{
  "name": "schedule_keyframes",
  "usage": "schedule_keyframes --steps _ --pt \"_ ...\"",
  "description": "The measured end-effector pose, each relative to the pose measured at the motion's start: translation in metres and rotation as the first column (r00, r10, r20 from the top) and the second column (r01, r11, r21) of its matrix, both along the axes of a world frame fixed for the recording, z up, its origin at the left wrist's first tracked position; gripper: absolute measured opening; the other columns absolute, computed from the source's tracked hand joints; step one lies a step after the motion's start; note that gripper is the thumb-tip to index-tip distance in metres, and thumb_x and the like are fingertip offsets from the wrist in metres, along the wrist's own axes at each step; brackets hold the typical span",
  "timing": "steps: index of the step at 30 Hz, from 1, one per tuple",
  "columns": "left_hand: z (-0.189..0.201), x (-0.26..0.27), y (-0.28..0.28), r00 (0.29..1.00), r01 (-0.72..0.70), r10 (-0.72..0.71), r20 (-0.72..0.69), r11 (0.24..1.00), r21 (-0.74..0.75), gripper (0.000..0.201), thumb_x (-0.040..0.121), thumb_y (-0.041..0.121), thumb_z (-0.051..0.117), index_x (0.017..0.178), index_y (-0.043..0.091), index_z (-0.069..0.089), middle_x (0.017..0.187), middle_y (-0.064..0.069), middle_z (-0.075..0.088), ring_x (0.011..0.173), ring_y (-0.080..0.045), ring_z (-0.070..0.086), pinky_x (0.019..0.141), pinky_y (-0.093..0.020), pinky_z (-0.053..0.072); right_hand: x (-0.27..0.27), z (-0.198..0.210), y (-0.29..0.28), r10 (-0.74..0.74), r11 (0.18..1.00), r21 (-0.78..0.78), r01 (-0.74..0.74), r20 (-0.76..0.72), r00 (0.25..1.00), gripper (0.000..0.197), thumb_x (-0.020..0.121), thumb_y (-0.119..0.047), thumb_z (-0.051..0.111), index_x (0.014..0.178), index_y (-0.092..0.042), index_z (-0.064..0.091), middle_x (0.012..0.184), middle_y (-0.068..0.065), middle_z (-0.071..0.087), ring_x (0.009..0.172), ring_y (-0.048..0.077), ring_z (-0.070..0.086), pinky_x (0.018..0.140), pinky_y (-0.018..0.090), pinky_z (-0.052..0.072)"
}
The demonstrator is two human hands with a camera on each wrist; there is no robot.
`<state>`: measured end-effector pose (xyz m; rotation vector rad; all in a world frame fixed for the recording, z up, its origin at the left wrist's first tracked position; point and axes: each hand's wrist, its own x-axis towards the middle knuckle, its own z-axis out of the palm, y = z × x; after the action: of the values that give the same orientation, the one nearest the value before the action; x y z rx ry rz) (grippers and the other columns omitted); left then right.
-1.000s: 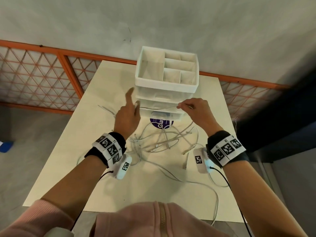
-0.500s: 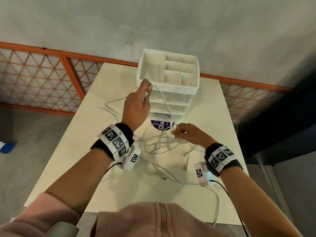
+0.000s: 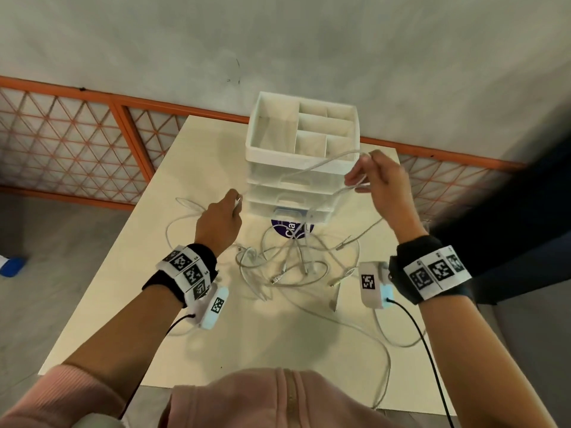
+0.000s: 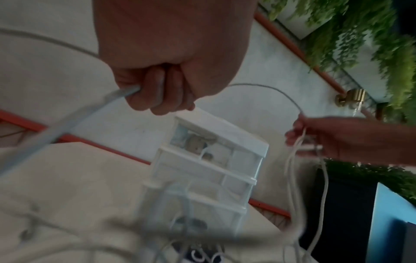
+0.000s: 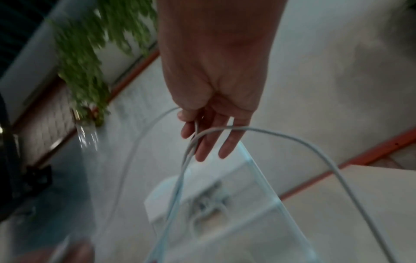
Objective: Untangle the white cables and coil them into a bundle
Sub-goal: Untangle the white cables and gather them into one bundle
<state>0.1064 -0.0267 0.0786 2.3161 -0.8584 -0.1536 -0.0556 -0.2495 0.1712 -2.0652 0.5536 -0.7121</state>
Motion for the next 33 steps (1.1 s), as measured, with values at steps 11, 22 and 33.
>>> schedule_keyframes --steps 11,22,33 --pt "0.047 -0.037 -0.022 0.967 0.254 -0.242 0.08 0.91 -0.326 0.047 0.102 0.031 0.034 0.146 0.038 0.019 0.057 -0.013 0.054 0.046 -0.022 0.051 0.057 -0.028 0.045 0.014 -0.005 0.032 0.304 0.903 -0.204 -0.379 -0.319 0.898 0.023 0.095 -0.028 0.054 0.085 -0.012 0.068 0.068 0.006 0.06 0.055 0.015 0.044 0.059 0.023 0.038" --pt "0.052 -0.022 -0.027 0.981 0.131 -0.076 0.176 0.938 -0.322 0.022 0.1 0.018 0.039 0.109 0.002 0.052 0.047 0.013 0.029 0.043 -0.02 0.031 0.051 -0.032 0.031 -0.004 -0.065 0.019 0.284 0.953 0.017 -0.302 -0.392 0.875 0.012 0.085 -0.029 0.069 0.085 -0.017 0.067 0.075 0.005 0.062 0.051 -0.001 0.048 0.053 0.008 0.035" --pt "0.065 -0.004 -0.025 0.985 -0.002 0.077 0.155 0.901 -0.435 0.02 0.102 0.02 0.036 0.101 0.003 0.048 0.045 0.005 0.028 0.038 -0.014 0.028 0.041 -0.026 0.022 -0.064 -0.164 -0.011 0.242 0.957 0.105 -0.269 -0.801 0.548 0.018 0.079 -0.021 0.074 0.069 -0.019 0.06 0.071 0.004 0.061 0.07 0.02 0.058 0.067 0.026 0.043"
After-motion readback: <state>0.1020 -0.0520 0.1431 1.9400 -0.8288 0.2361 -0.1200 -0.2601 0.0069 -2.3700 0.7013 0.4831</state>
